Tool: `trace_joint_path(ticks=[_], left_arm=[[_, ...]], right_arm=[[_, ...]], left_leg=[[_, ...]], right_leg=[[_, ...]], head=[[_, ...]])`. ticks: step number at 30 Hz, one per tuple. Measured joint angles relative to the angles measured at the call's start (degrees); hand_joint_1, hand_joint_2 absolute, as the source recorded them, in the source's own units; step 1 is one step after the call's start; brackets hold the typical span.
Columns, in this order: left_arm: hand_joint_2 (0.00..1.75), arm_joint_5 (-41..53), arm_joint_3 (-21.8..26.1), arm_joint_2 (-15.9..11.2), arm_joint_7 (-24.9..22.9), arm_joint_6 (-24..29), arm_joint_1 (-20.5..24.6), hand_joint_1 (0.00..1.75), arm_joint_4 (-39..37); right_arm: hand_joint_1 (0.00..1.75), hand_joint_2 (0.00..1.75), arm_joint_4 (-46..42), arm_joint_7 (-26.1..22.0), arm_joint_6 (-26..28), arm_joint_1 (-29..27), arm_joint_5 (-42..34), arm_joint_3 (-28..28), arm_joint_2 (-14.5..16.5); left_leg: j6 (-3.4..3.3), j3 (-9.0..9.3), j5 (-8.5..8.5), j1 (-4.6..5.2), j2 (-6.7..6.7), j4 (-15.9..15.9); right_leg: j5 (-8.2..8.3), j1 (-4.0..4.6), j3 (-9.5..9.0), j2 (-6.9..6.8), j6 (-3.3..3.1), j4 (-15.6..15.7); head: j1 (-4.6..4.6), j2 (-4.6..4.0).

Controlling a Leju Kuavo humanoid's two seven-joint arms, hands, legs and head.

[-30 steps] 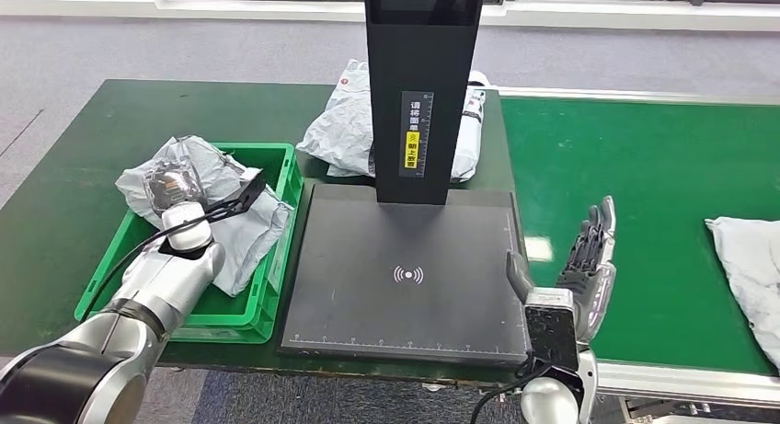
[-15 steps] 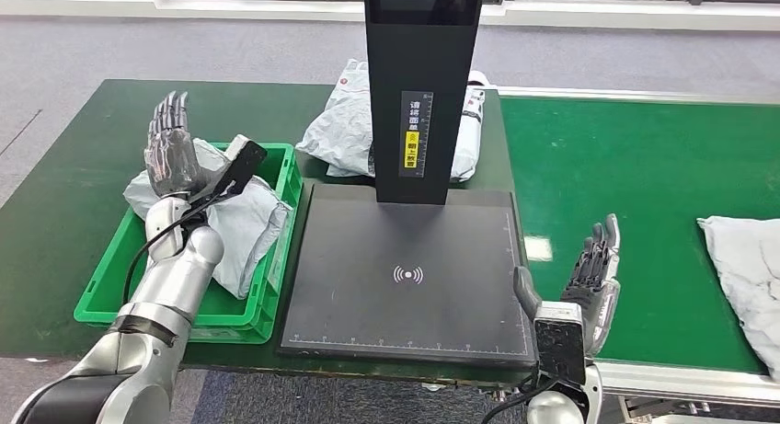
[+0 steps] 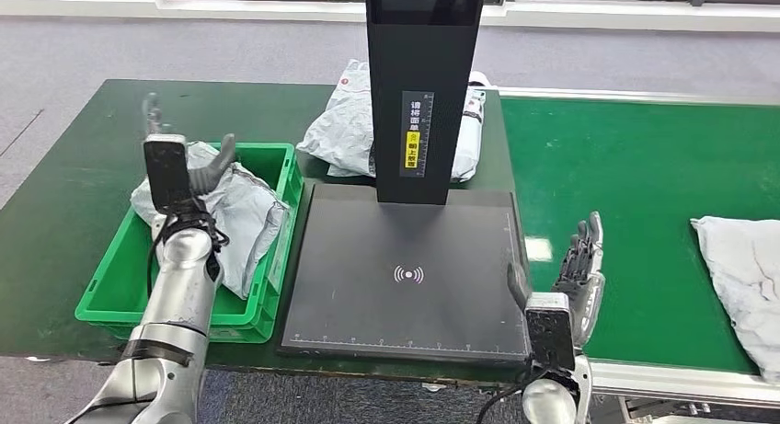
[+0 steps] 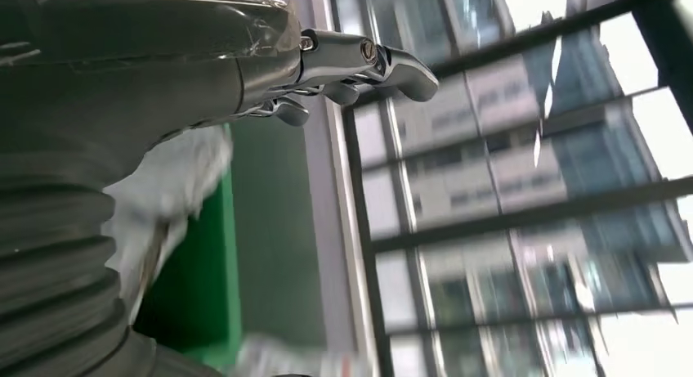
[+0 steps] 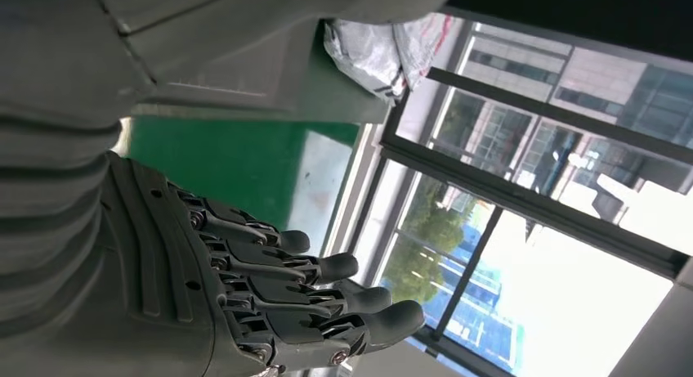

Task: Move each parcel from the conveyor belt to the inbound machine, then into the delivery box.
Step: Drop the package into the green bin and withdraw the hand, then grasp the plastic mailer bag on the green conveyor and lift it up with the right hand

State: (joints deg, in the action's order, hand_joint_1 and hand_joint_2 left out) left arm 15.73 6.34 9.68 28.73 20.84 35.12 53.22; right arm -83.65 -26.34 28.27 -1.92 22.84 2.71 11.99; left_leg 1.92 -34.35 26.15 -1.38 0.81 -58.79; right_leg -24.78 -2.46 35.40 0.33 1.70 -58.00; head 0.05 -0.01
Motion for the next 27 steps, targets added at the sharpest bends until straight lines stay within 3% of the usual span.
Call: trace_joint_path(ticks=[10, 15, 22, 27], left_arm=[[1.75, -4.0, -8.67, 3.95, -0.01, -10.88, -2.86, 0.0, -0.32], [1.75, -3.34, -14.39, 5.92, -0.56, -13.86, -3.07, 0.0, -3.42], [1.75, -2.72, -19.83, 7.57, -0.76, -12.88, -3.08, 0.0, -10.44], [1.75, -3.25, -21.09, 8.12, -0.47, -12.18, -3.08, 0.0, -13.01]], right_arm=[[0.0, 1.75, 5.76, 3.13, -1.03, 5.37, 3.4, -0.1, -0.55], [0.0, 1.75, 8.89, 4.39, -1.17, 7.82, 5.91, -1.39, -0.93], [0.0, 1.75, 18.3, 7.89, 5.67, 11.37, 14.51, -4.77, -3.89], [0.0, 1.75, 26.37, 14.88, 10.81, 14.22, 23.85, -9.35, -7.51]], left_leg=[[-0.01, -0.03, 0.01, 0.03, 0.04, 0.01], [-0.02, -0.04, 0.01, 0.05, 0.02, -0.01], [-0.03, -0.05, 0.02, 0.07, 0.04, -0.01], [-0.03, -0.06, 0.02, 0.07, 0.07, -0.01]], right_leg=[[-0.01, -0.01, 0.08, -0.04, 0.0, 0.0], [0.0, -0.03, 0.07, 0.0, 0.01, 0.01], [0.0, -0.05, 0.07, -0.02, 0.01, 0.01], [0.0, -0.05, 0.07, -0.05, 0.01, 0.01]], head=[[-0.01, -0.01], [-0.01, 0.0], [-0.01, 0.0], [-0.01, 0.01]])
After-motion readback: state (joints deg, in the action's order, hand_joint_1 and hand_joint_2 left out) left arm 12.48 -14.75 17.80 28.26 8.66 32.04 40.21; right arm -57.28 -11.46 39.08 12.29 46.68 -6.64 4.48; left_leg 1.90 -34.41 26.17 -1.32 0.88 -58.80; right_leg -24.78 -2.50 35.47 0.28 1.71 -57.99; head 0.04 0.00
